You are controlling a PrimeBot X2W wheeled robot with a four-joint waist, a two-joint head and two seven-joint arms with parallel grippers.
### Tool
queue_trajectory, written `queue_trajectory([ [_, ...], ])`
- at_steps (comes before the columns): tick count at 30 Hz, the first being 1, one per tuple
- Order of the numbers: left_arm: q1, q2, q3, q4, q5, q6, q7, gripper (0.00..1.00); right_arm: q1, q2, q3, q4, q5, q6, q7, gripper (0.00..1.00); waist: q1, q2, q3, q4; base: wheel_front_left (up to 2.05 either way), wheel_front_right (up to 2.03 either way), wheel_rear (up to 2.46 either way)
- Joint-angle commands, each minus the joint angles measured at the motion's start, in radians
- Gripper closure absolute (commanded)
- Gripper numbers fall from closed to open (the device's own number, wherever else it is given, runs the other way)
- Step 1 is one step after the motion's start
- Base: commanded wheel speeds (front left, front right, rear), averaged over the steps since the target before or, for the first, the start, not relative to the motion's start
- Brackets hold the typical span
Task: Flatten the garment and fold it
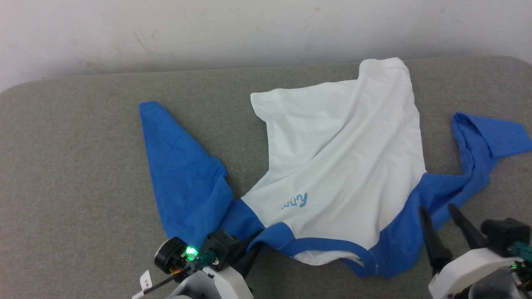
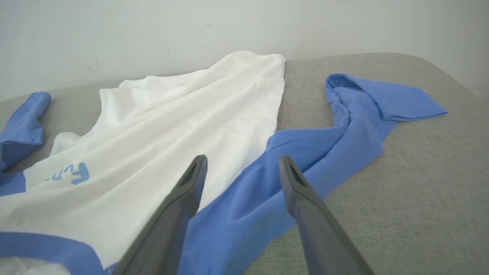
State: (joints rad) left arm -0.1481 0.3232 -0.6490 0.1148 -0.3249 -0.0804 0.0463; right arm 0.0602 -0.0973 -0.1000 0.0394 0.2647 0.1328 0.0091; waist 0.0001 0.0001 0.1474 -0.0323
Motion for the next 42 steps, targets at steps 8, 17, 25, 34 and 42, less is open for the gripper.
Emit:
queue_trajectory([
  [8, 0.034, 0.002, 0.032, -0.028, -0.030, 0.037, -0.036, 1.00, 0.128, -0.331, 0.339, -0.135, 0.130, -0.002, 0.279, 0.00, -0.0001, -0.0001, -0.023, 0.012, 0.00, 0.00, 0.00],
  [17, 0.018, -0.017, 0.029, -0.004, -0.040, 0.042, -0.053, 1.00, 0.026, -0.499, 0.563, -0.184, 0.137, -0.002, 0.330, 0.00, -0.0001, -0.0001, 0.008, 0.033, 0.00, 0.00, 0.00],
  [25, -0.004, -0.024, 0.017, 0.004, -0.042, 0.035, -0.056, 1.00, -0.081, -0.518, 0.661, -0.027, 0.085, -0.002, 0.318, 0.00, -0.0001, -0.0001, 0.023, 0.067, 0.00, 0.00, 0.00],
  [34, -0.001, -0.018, 0.002, 0.001, -0.046, 0.032, -0.052, 1.00, -0.137, -0.509, 0.765, 0.107, 0.097, -0.002, 0.289, 0.76, -0.0001, -0.0001, 0.028, 0.077, 0.00, 0.00, 0.00],
  [42, 0.014, 0.003, 0.004, -0.010, -0.061, 0.028, -0.057, 1.00, -0.171, -0.543, 0.721, 0.071, 0.140, -0.002, 0.207, 1.00, -0.0001, -0.0001, -0.037, 0.050, 0.00, 0.00, 0.00],
])
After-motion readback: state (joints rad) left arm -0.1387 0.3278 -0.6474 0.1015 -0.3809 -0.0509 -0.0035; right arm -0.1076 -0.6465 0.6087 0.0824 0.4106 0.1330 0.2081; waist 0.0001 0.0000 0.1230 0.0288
